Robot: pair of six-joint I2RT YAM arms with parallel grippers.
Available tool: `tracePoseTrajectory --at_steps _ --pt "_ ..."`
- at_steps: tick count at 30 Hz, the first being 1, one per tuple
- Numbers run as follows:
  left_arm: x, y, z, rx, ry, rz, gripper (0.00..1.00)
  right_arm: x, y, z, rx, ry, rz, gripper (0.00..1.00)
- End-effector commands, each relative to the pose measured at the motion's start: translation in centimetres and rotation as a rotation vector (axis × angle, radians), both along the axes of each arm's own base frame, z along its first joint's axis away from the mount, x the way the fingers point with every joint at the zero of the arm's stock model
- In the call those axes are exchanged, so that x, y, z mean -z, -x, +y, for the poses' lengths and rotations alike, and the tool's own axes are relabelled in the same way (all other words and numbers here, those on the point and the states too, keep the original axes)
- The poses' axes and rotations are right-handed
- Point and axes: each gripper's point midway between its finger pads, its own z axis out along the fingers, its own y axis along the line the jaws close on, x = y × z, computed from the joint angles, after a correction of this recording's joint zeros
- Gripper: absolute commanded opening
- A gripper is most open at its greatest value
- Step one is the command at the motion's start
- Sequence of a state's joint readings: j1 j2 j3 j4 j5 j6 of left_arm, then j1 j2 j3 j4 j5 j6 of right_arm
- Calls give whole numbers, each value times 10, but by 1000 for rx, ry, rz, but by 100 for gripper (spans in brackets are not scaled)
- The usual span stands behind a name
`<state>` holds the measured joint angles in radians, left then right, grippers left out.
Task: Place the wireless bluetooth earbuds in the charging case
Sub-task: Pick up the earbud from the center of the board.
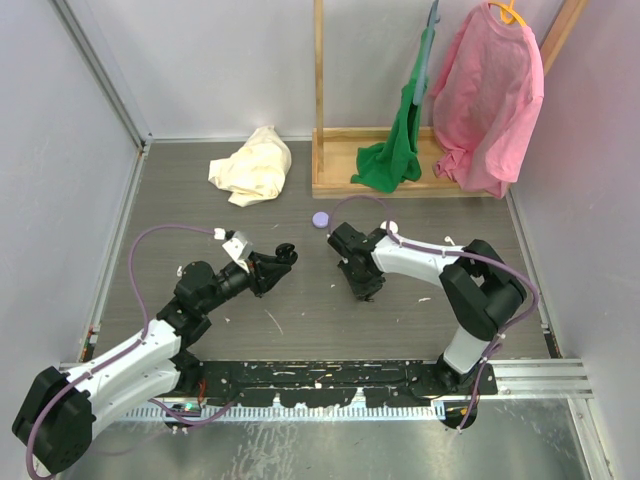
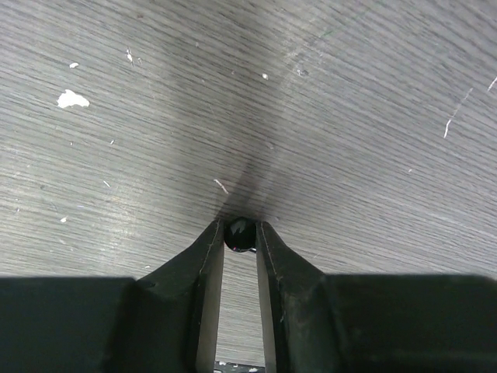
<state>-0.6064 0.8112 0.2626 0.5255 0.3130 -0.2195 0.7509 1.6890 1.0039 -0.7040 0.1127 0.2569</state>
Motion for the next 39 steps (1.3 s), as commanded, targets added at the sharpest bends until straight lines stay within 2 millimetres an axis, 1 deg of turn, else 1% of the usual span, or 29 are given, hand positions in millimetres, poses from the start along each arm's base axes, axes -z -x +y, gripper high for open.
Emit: tracePoseTrajectory --at_steps 1,3,5,7,10,12,15,21,27,30,34,39 --pt "-20 -3 1 -10 33 -73 0 -7 -10 6 61 -59 -32 25" --pt "-20 -3 1 -9 34 -73 0 -9 -17 5 132 -78 -62 26" --pt "-20 -2 1 -9 34 -74 0 -11 -23 0 184 -75 -92 31" --pt "-21 -2 1 -7 35 -74 0 -15 -23 2 184 -96 -99 35" --pt "-21 -2 1 -6 37 -76 0 -17 -17 5 165 -125 -74 43" --pt "-22 -1 1 -5 38 -77 0 -14 -11 1 167 -119 -62 45" --pt "-22 -1 1 -4 38 -76 0 -11 -3 -1 171 -129 -40 45" --pt "-21 -2 1 -5 37 -75 0 -10 12 4 178 -176 6 44" --pt "-21 -1 0 -1 37 -74 0 -12 22 16 139 -208 25 42" --pt "-21 -1 0 -1 37 -73 0 -14 20 18 131 -193 12 41" --pt "-21 -1 0 -2 38 -73 0 -27 14 24 111 -198 -20 40" --pt "-22 -1 0 0 41 -76 0 -43 -1 4 117 -79 -98 40"
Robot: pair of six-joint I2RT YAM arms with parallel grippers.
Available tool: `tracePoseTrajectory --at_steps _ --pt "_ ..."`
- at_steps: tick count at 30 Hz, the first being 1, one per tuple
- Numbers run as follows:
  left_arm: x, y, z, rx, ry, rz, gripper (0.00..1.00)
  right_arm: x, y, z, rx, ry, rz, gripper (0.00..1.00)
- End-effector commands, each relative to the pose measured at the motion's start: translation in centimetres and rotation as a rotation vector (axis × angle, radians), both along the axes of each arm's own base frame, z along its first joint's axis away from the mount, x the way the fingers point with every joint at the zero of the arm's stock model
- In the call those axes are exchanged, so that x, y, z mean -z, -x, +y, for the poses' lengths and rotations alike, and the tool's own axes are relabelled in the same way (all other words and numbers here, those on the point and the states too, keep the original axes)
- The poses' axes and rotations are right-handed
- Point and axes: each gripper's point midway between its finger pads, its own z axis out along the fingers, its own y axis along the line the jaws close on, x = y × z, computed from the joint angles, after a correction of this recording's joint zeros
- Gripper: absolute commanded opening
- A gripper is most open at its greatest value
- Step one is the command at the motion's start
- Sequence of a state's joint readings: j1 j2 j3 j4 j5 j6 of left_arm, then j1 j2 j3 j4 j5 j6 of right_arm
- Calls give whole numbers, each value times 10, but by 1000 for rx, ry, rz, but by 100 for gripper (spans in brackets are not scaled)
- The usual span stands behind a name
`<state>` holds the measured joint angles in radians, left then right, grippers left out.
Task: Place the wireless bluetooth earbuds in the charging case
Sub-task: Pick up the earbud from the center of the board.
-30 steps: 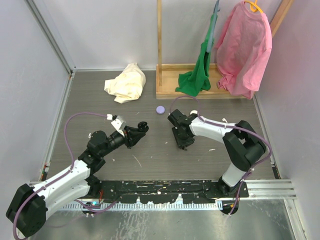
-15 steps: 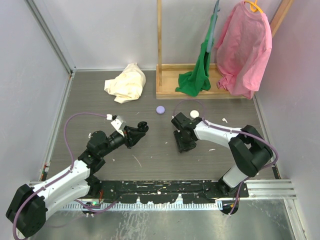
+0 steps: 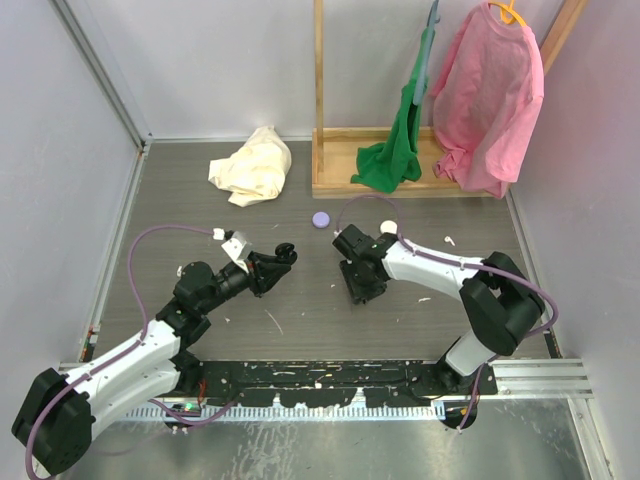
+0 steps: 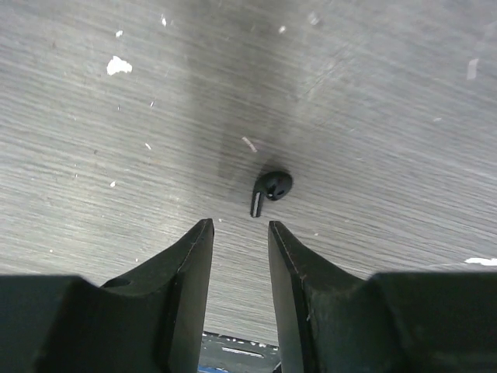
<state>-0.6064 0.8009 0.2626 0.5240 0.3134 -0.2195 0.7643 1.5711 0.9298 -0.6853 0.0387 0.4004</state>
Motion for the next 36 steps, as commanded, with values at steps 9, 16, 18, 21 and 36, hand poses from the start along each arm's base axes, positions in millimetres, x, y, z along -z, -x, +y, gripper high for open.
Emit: tracePoseTrajectory --at_steps 9,16,18,21,36 --pt "-20 -1 0 0 35 -69 0 -19 -35 -5 -20 117 -87 38" --pt "-20 -1 0 0 35 -69 0 -9 -36 -5 -28 119 -56 37" --pt "-20 -1 0 1 35 -70 0 -7 -36 -5 -25 108 -49 37" --pt "-20 -1 0 1 34 -71 0 -4 -35 -4 -23 96 -37 37" --pt "-20 -1 0 1 36 -70 0 24 -22 -10 2 70 66 36"
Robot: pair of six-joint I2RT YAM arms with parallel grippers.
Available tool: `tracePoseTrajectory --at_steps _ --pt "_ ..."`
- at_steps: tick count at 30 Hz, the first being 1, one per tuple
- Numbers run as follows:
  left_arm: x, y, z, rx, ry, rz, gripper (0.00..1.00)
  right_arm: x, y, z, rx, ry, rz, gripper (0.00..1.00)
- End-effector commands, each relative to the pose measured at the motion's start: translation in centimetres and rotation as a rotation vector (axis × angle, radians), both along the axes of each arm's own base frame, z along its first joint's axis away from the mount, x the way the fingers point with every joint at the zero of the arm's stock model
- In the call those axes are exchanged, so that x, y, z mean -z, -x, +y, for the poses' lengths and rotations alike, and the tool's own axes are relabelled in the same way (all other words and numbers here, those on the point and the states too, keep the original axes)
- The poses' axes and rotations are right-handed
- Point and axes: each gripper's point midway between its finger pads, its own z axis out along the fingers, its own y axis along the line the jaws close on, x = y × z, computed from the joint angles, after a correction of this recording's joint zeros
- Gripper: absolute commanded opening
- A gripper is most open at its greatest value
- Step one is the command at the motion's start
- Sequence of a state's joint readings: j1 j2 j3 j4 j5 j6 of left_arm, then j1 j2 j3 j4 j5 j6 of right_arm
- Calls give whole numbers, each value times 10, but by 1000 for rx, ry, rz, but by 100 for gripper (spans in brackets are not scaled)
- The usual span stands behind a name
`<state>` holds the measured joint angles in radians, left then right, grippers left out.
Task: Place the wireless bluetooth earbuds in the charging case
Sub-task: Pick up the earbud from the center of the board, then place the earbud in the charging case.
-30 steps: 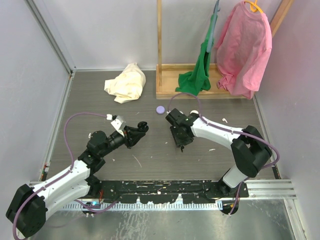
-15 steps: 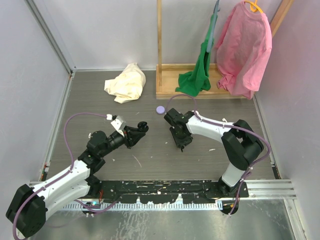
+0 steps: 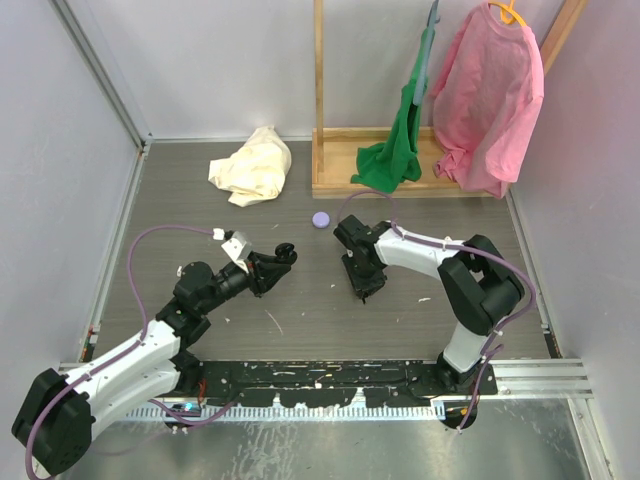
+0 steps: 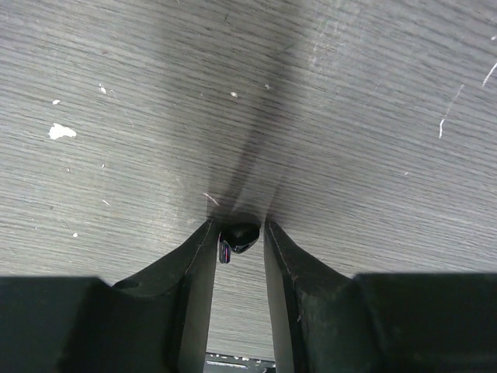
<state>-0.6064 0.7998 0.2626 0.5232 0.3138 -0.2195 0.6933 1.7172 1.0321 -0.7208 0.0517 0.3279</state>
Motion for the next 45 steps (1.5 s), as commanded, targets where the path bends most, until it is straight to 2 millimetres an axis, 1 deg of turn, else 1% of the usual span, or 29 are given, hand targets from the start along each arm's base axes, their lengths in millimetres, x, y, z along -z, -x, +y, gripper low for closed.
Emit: tracePoseTrajectory --at_steps 1,6,9,12,17,21,24,29,32,36,38,42,45 --pt "-20 -1 0 1 36 -71 0 10 5 0 0 -7 25 36" --pt "-20 -1 0 2 36 -71 0 10 6 -3 6 -3 18 32" --pt "-20 -1 0 3 37 -70 0 0 0 0 12 -22 -23 28" --pt "-20 -1 -1 5 38 -72 0 -17 -9 5 19 -64 -84 24" --pt "-23 2 -2 22 51 -87 0 -56 -27 22 4 -173 -222 20" --pt "-32 5 -1 25 80 -127 0 -93 -40 39 -21 -266 -354 18" --pt "-37 8 0 33 92 -155 0 -121 -47 51 -45 -333 -457 18" --pt "-43 12 0 45 107 -193 0 -170 -50 77 -115 -441 -633 18" --pt "-48 14 2 46 113 -220 0 -197 -46 94 -168 -514 -717 18" --pt "-54 14 3 39 119 -241 0 -232 -41 109 -232 -599 -838 17" --pt "-57 15 3 44 121 -254 0 -252 -36 114 -273 -641 -906 17" --pt "-61 15 3 46 118 -278 0 -285 -24 123 -348 -718 -1026 16" --pt "-65 15 2 55 115 -307 1 -303 -12 130 -416 -796 -1088 16"
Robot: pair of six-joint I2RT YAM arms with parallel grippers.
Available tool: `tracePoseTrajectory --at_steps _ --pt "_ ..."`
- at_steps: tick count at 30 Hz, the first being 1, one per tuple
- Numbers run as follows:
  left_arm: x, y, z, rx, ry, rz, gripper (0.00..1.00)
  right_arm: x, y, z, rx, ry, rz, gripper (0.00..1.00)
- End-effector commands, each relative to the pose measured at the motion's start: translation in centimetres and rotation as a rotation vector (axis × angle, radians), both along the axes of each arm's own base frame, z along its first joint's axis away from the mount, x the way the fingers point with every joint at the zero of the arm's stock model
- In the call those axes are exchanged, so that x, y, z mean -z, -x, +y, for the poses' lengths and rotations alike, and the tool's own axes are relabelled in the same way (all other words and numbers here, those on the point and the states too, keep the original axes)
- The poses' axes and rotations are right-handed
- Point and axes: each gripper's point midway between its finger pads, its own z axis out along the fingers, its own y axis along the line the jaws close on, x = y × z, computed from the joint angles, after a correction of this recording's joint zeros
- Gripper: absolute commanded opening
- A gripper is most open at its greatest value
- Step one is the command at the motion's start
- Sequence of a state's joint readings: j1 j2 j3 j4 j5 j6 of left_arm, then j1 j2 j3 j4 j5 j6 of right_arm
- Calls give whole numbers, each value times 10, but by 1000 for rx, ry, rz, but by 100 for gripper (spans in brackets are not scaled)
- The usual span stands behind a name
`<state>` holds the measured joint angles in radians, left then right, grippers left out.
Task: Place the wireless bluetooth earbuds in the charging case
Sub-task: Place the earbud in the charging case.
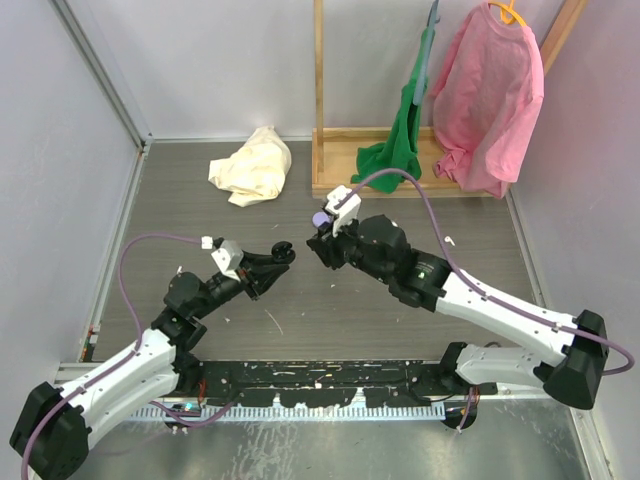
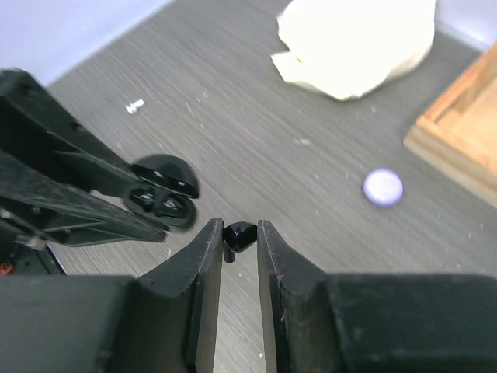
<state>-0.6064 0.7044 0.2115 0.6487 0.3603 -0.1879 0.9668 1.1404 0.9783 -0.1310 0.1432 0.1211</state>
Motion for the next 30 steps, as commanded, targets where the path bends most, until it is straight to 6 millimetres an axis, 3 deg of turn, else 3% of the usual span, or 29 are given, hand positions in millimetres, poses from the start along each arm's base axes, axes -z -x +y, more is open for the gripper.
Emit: tracePoseTrajectory --at_steps 1,13,30 --pt "-33 1 -1 12 38 -148 1 -59 10 13 -100 -155 -215 16" --pt "-42 10 -11 93 12 -250 0 -62 37 34 -296 -295 -413 15" --pt "-50 14 -10 102 54 -229 0 -53 42 46 -350 -307 -431 15"
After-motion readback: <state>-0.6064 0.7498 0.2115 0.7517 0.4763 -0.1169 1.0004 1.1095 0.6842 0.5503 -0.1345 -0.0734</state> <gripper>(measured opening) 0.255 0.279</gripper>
